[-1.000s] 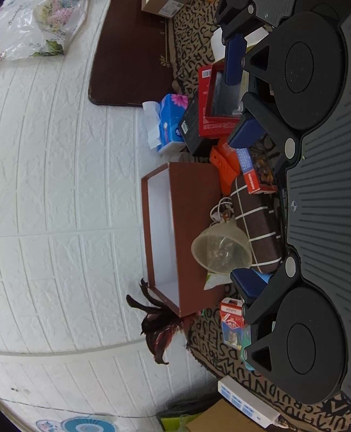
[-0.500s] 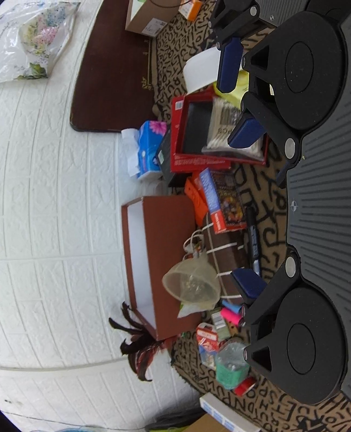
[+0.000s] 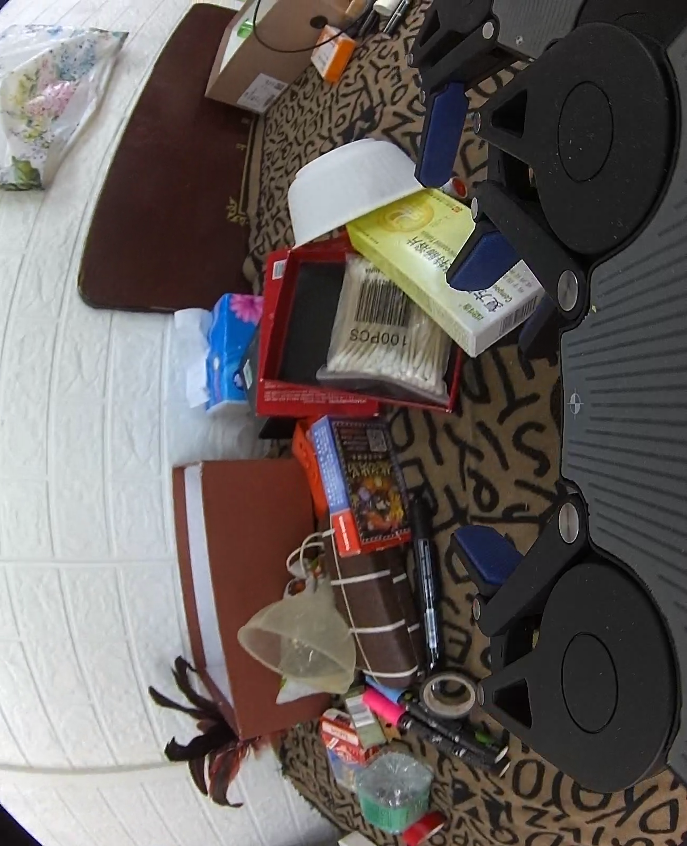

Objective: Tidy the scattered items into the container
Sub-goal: 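Withdraw both grippers from the brown box toward the remaining table items, then grasp the yellow-green medicine box with the left gripper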

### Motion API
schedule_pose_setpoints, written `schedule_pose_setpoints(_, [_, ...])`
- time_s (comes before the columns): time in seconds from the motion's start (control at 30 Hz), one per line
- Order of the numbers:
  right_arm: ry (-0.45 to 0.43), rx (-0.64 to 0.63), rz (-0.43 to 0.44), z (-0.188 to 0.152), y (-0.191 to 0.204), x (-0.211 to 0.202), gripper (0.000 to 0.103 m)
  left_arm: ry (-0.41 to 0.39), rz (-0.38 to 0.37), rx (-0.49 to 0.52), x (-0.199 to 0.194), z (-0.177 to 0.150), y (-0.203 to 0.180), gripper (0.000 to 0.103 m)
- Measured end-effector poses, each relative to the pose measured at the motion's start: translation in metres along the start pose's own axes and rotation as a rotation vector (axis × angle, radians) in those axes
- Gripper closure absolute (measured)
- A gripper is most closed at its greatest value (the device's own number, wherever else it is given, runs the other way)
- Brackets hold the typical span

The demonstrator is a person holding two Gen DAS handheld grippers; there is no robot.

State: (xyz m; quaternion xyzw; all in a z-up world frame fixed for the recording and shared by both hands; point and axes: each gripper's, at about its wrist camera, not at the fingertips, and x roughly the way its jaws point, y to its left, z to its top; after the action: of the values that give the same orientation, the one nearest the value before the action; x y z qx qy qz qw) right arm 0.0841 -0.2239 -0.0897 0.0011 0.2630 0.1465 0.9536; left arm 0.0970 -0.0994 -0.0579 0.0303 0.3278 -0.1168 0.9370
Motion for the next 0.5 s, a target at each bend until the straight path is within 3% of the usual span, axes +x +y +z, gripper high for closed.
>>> schedule_pose_setpoints(0.2, [0.025, 0.079, -0.024, -0.01, -0.018, 0.008, 0.0, 0.007, -0.054, 0.066, 0.011, 0.003, -0.016, 0.003])
schedule_pose_setpoints(0.5, [0.048, 0.08, -0.056, -0.02, -0.031, 0.018, 0.0, 0.037, -0.136, 0.105, 0.029, 0.005, -0.03, 0.009])
